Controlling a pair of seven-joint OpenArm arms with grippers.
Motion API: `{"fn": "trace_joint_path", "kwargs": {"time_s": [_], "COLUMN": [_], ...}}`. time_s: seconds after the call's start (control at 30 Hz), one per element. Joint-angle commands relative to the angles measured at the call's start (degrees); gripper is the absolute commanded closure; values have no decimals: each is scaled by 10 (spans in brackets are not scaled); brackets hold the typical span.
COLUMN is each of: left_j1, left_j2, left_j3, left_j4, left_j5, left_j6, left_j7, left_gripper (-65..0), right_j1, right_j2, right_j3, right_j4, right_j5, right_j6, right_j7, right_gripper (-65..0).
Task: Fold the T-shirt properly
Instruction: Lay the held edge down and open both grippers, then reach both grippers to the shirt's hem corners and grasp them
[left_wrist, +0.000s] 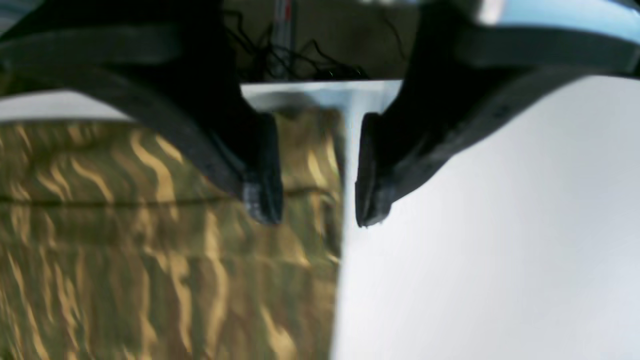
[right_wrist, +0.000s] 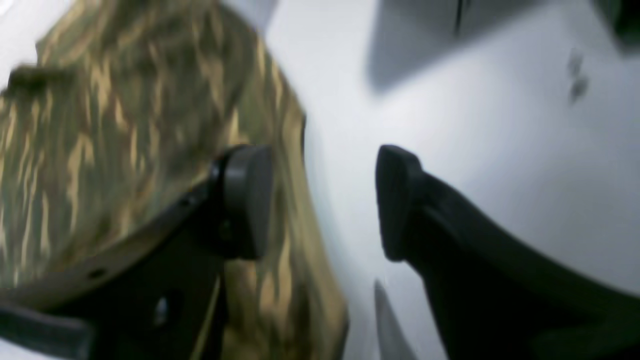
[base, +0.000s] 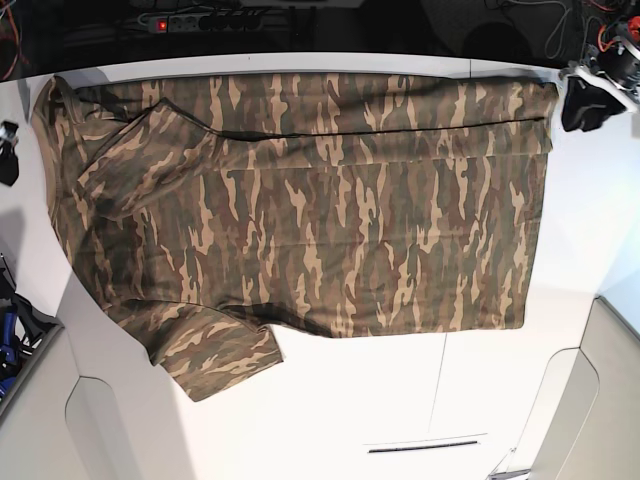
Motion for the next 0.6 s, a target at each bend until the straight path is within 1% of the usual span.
{"fn": "trace_joint_path", "kwargs": {"time_s": [0.0,0.07,0.2,0.27,0.4,0.47,0.5,0.57], "left_j1": [-3,-14,-51,-74,-123,-154,-171,-202], "left_j2": [-9,-18,-37,-49,-83,-102,-109,-119], "left_j3": [-11,-14,-13,-11,9,33,48,82], "left_j4": [10,10,9,5,-27,-56,-72,-110], "left_j5": [-12,-12,-11,-10,-5,13,25,52], "left_j6": [-5,-5,-5,-5,-4,8,12,16], "left_j7": [-12,-12,-12,-13,-23,-24,-28,-51], "left_gripper": [-293,-317,-319,-319,-319,-321,-328,-365], "right_j1": [18,57,150,187,258,296,313,345], "right_j2": [17,21,21,21,21,21,21,21], "right_j3": [5,-1,-32,-56,-116,-147,-162,-185], "right_j4": [7,-5,-60,-101,-199,-251,-277,-326], "right_j5": [3,3,-22,-41,-89,-105,-111,-123], "right_j6": [-1,0,0,0,0,-1,-1,-1], "right_j7": [19,25,26,37,83,111,128,159], "right_gripper": [-330,-330,-330,-330,-330,-330,-330,-330]}}
